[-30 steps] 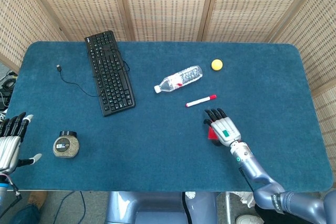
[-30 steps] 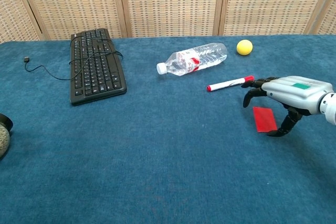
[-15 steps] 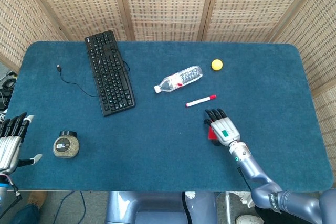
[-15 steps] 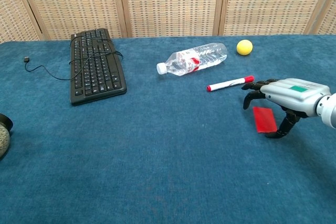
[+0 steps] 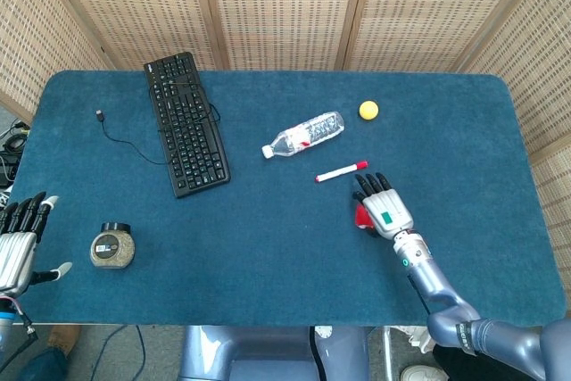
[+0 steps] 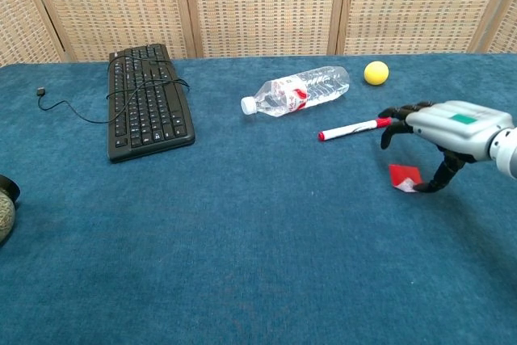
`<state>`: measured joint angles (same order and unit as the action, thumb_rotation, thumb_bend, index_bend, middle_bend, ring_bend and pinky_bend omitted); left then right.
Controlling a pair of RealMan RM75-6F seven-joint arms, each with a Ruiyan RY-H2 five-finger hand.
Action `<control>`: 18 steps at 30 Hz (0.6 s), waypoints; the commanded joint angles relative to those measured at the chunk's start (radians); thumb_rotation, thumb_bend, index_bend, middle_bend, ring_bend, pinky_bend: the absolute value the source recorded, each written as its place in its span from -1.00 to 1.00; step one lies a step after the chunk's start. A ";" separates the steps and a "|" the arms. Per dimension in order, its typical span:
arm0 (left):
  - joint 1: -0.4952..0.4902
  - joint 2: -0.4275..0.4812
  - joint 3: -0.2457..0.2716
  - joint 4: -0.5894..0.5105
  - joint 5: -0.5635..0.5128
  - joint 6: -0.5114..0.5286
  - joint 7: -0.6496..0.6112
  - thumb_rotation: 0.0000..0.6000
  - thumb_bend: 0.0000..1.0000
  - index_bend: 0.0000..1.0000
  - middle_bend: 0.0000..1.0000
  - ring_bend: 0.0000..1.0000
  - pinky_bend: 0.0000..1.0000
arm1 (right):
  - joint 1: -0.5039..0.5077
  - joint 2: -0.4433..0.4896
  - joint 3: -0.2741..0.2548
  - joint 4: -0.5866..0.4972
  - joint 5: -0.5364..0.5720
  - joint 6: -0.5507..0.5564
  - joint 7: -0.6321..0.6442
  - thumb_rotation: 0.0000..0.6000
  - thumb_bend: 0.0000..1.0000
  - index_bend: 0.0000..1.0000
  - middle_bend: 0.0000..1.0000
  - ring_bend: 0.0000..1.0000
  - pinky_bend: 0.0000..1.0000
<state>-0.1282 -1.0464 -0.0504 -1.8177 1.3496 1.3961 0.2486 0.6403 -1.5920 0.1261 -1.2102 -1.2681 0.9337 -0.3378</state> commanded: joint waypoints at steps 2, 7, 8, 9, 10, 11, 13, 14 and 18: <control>0.000 0.000 0.001 0.000 0.000 -0.001 0.000 1.00 -1.00 -1.00 -1.00 -1.00 -1.00 | -0.006 0.023 0.026 -0.036 -0.036 0.079 0.008 1.00 -0.62 -0.47 -1.00 -1.00 -1.00; 0.000 0.003 0.002 -0.003 0.004 0.001 -0.003 1.00 -1.00 -1.00 -1.00 -1.00 -1.00 | -0.013 0.055 0.020 -0.092 -0.023 0.064 0.019 1.00 -0.62 -0.48 -1.00 -1.00 -1.00; 0.000 0.004 0.002 -0.004 0.005 0.001 -0.004 1.00 -1.00 -1.00 -1.00 -1.00 -1.00 | -0.013 0.059 0.017 -0.099 -0.015 0.056 0.013 1.00 -0.63 -0.48 -1.00 -1.00 -1.00; 0.000 0.005 0.003 -0.004 0.005 0.002 -0.005 1.00 -1.00 -1.00 -1.00 -1.00 -1.00 | -0.013 0.059 0.013 -0.103 -0.005 0.046 0.009 1.00 -0.63 -0.48 -1.00 -1.00 -1.00; 0.000 0.005 0.003 -0.004 0.005 0.002 -0.006 1.00 -1.00 -1.00 -1.00 -1.00 -1.00 | -0.013 0.058 0.012 -0.104 0.001 0.040 0.007 1.00 -0.63 -0.48 -1.00 -1.00 -1.00; 0.000 0.006 0.003 -0.004 0.006 0.002 -0.006 1.00 -1.00 -1.00 -1.00 -1.00 -1.00 | -0.013 0.057 0.011 -0.105 0.007 0.036 0.005 1.00 -0.63 -0.48 -1.00 -1.00 -1.00; 0.001 0.006 0.004 -0.005 0.008 0.003 -0.008 1.00 -1.00 -1.00 -1.00 -1.00 -1.00 | -0.012 0.055 0.009 -0.103 0.014 0.030 -0.001 1.00 -0.63 -0.47 -1.00 -1.00 -1.00; 0.001 0.007 0.004 -0.005 0.009 0.003 -0.008 1.00 -1.00 -1.00 -1.00 -1.00 -1.00 | -0.011 0.053 0.007 -0.101 0.019 0.026 -0.006 1.00 -0.63 -0.47 -1.00 -1.00 -1.00; 0.001 0.007 0.004 -0.005 0.006 0.002 -0.009 1.00 -1.00 -1.00 -1.00 -1.00 -1.00 | -0.013 0.050 0.004 -0.102 0.027 0.024 -0.009 1.00 -0.63 -0.46 -1.00 -1.00 -1.00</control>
<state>-0.1275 -1.0391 -0.0465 -1.8225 1.3559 1.3985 0.2401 0.6275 -1.5416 0.1302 -1.3121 -1.2413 0.9573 -0.3468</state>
